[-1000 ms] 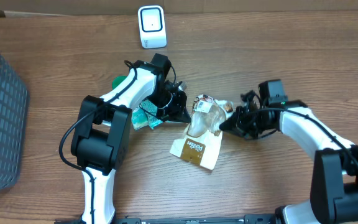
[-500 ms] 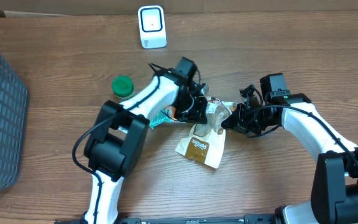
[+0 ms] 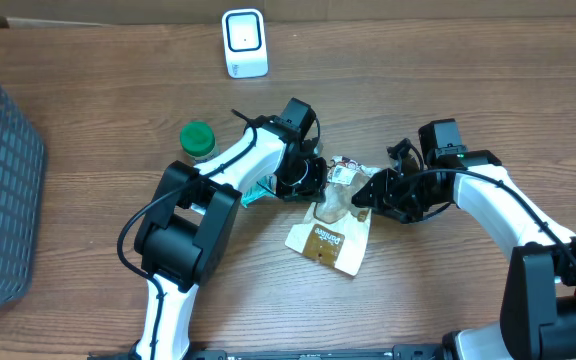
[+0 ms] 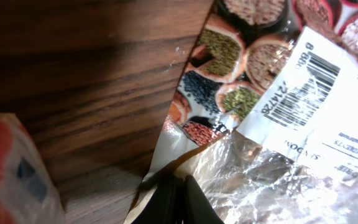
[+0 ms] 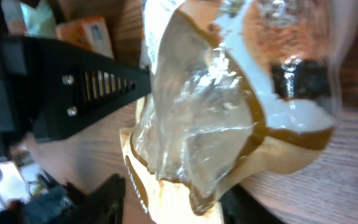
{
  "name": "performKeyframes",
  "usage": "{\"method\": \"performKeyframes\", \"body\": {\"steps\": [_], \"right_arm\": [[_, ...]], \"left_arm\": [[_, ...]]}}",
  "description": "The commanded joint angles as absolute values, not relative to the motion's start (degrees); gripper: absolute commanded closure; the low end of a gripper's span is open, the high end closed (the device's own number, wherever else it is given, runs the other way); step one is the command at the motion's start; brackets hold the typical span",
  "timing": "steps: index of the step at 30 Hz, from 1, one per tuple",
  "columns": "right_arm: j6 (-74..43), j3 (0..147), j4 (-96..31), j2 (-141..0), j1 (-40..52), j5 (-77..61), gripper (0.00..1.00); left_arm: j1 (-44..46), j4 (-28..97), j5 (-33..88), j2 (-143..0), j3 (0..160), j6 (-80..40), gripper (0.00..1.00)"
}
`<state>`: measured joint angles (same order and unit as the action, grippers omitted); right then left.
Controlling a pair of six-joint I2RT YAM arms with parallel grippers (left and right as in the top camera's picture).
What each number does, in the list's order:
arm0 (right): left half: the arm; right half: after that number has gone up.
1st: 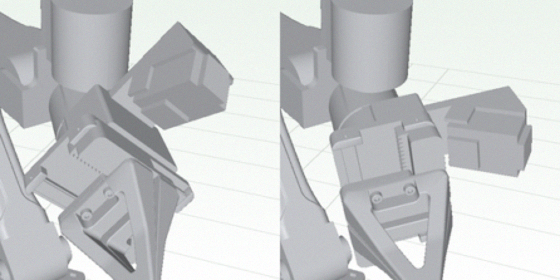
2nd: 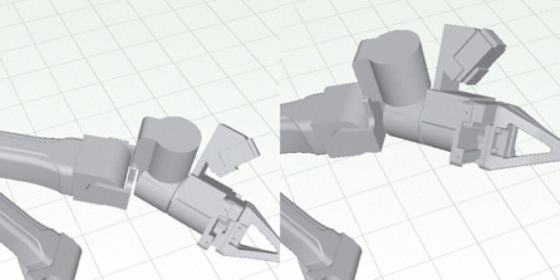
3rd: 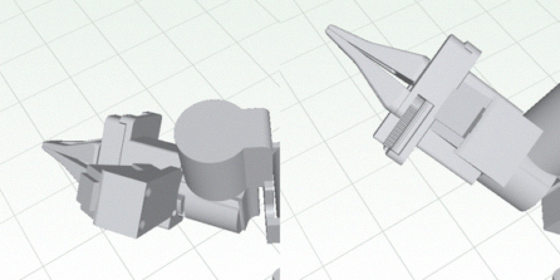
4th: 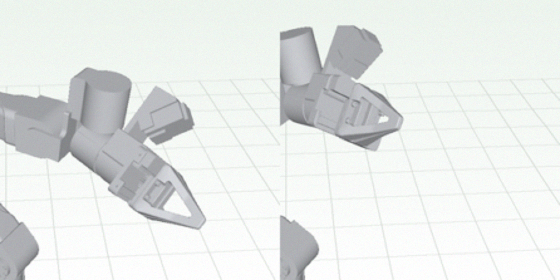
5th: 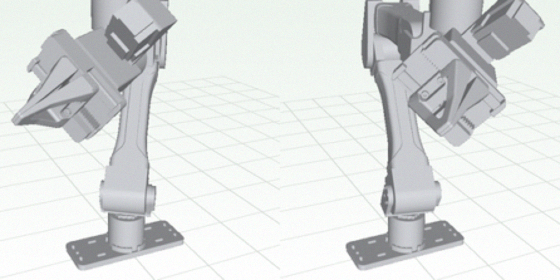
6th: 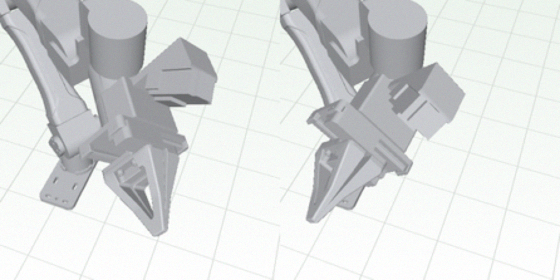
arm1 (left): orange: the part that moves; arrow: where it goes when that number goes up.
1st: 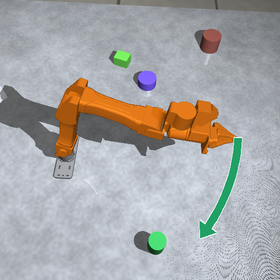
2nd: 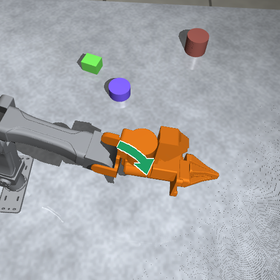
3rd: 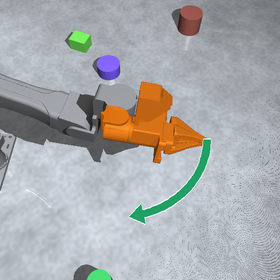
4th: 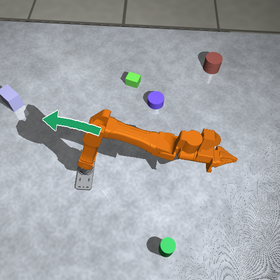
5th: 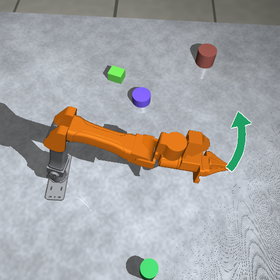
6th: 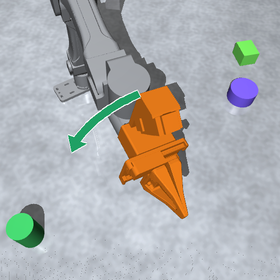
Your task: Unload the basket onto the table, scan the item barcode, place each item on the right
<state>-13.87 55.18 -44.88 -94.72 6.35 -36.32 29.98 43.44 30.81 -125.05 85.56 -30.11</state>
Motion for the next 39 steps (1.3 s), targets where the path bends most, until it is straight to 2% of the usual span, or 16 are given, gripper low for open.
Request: {"method": "performKeyframes", "body": {"steps": [1,2,5,10,17,23,26,28,30,33,39], "right_arm": [[-13.9,55.2,-45.6,-93.7,5.9,-33.5,0.43],[-14.7,54.7,-46.5,-93.7,5.9,-31.7,0.34],[-15.4,53.5,-47.0,-93.7,5.8,-30.0,0.28],[-16.5,49.1,-43.8,-94.5,3.2,-30.9,0.28],[-15.4,41.6,-32.9,-95.4,1.5,-46.7,0.31],[-31.7,34.4,-16.8,-95.5,5.4,-49.8,0.35],[-39.8,33.6,-10.3,-95.5,7.4,-49.3,0.41],[-42.6,33.6,-7.1,-95.5,8.8,-48.4,0.43],[-44.2,33.6,-5.9,-95.5,9.8,-46.2,0.48],[-44.8,33.6,-5.9,-95.5,10.1,-45.1,0.69],[-44.2,33.7,-5.5,-95.5,9.9,-45.6,0.84]], "left_arm": [[30.1,43.0,28.1,-126.3,83.7,-31.6,0.96],[30.2,43.0,28.1,-126.3,83.7,-32.0,0.96],[30.1,43.0,28.1,-126.3,83.7,-32.0,0.96],[30.2,43.0,28.1,-126.3,83.7,-32.0,0.96],[30.1,43.2,28.2,-126.3,83.7,-32.0,0.96],[30.1,43.2,29.5,-126.3,83.7,-32.0,0.96],[30.1,43.2,29.6,-126.3,83.7,-32.0,0.96],[30.1,43.2,29.6,-126.3,83.7,-32.0,0.96],[30.1,43.2,29.6,-126.3,83.7,-32.0,0.96],[30.1,43.2,29.6,-126.3,83.7,-31.9,0.96],[30.0,42.9,29.4,-126.3,83.7,-31.9,0.96]]}}
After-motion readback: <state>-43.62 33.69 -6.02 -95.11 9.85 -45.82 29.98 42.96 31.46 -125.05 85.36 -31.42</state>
